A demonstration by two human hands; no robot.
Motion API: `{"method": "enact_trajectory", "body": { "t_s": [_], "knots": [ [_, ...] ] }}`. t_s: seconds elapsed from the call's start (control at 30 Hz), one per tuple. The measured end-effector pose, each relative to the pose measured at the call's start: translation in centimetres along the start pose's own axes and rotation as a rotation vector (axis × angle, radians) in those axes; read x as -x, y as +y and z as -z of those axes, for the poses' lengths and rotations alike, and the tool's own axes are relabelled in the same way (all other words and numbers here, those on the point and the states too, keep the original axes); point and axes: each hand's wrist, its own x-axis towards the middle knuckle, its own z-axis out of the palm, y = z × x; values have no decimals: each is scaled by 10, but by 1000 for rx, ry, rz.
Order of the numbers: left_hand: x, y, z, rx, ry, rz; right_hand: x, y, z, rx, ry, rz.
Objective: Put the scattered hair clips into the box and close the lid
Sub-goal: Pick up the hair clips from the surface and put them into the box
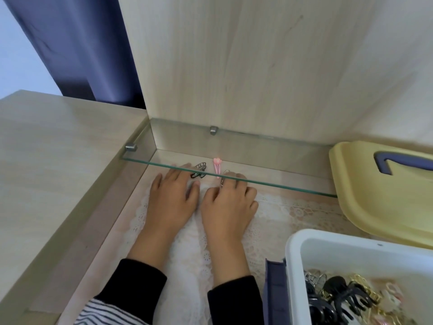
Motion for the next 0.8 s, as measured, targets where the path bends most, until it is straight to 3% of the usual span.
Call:
{"method": "enact_trajectory", "body": {
  "t_s": [0.43, 0.8],
  "knots": [
    [-1, 4, 4, 151, 142, 14, -1, 1, -1, -33, 57, -10],
    [1, 7, 7, 332, 150, -7, -2, 2, -5, -6, 68, -4]
  ]
}}
